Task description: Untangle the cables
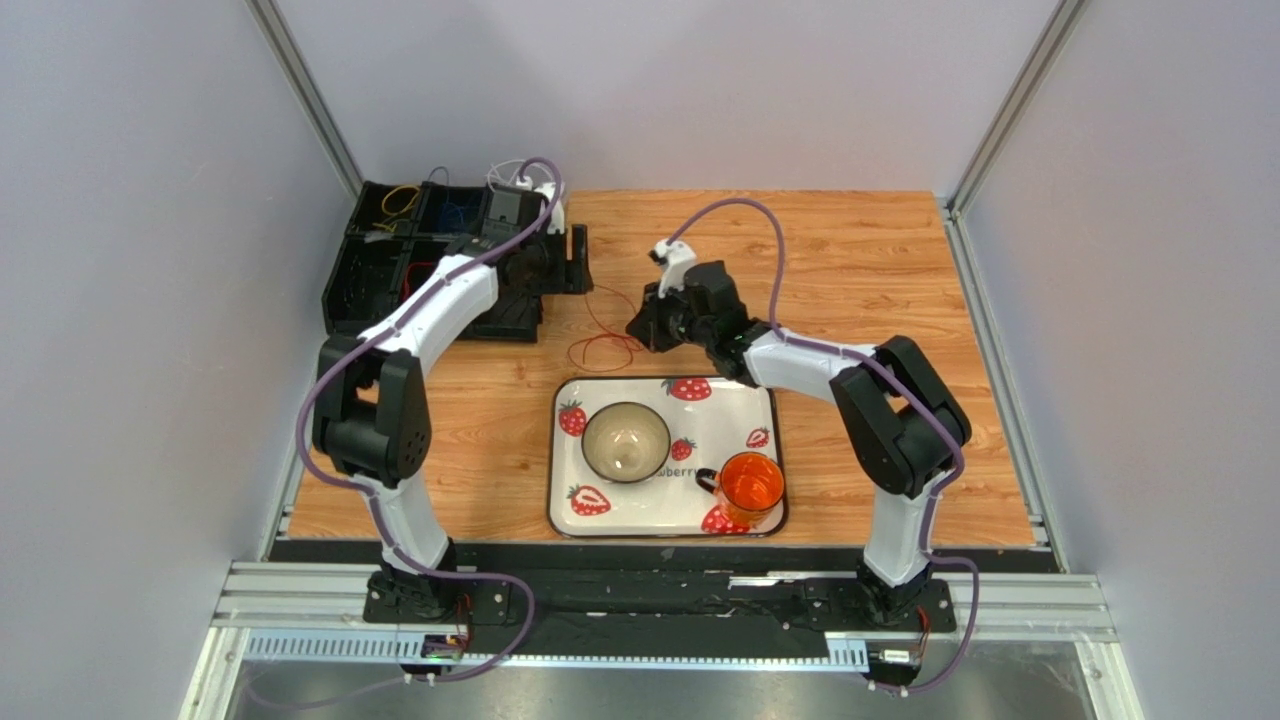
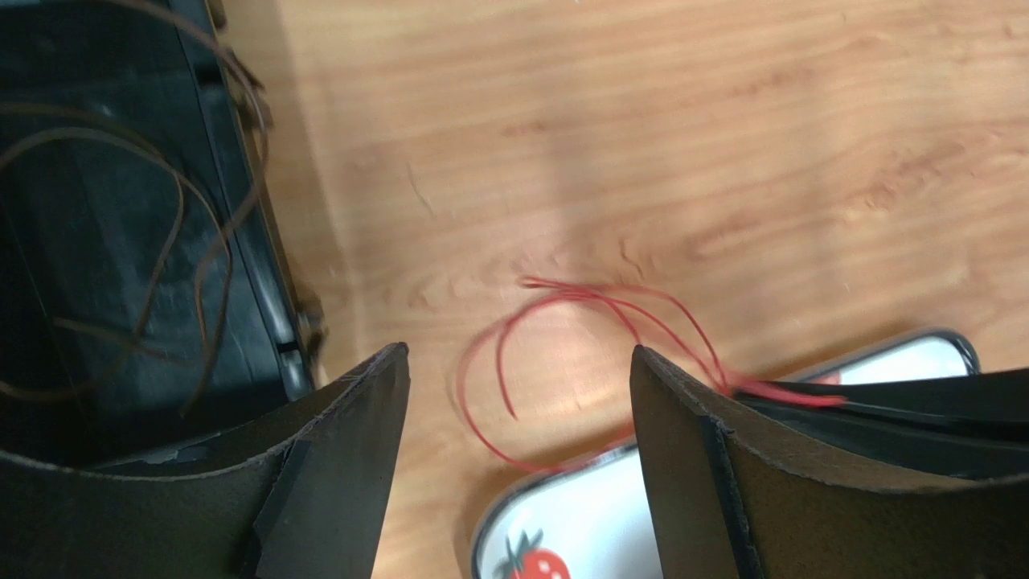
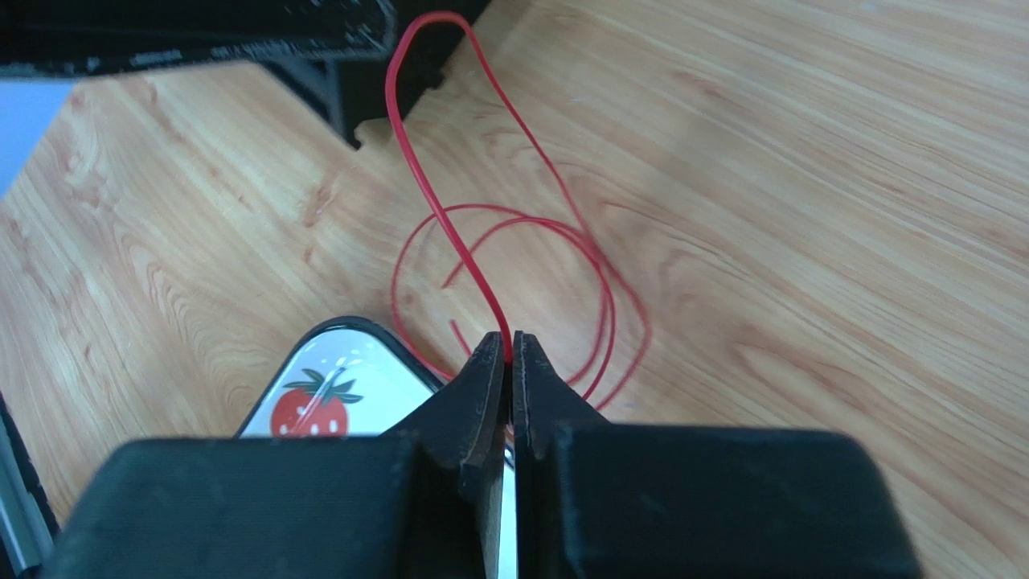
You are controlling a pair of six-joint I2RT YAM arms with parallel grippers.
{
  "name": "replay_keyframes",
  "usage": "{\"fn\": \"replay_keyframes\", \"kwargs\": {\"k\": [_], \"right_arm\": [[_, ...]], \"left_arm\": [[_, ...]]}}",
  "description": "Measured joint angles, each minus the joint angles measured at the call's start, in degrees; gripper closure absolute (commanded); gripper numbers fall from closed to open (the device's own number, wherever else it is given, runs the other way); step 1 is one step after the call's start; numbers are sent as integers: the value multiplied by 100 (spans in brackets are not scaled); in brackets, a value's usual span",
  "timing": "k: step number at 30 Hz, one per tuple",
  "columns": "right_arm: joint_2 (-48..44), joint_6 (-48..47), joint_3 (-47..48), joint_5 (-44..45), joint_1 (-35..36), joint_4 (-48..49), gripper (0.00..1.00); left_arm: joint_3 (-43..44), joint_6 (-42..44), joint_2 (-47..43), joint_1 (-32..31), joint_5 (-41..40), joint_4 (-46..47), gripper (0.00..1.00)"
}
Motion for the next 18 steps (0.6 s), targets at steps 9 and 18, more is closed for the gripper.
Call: {"fn": "replay_keyframes", "kwargs": {"k": [9,18], "right_arm": [[105,-872,470,619,826,-612,57],[-17,-1163,120,1257,1027,-590,54]], "left_arm": [[-1172,-223,-1853,-28,-85,35,21],[-1464,-195,-2422,-28,-212,-341,21]]}}
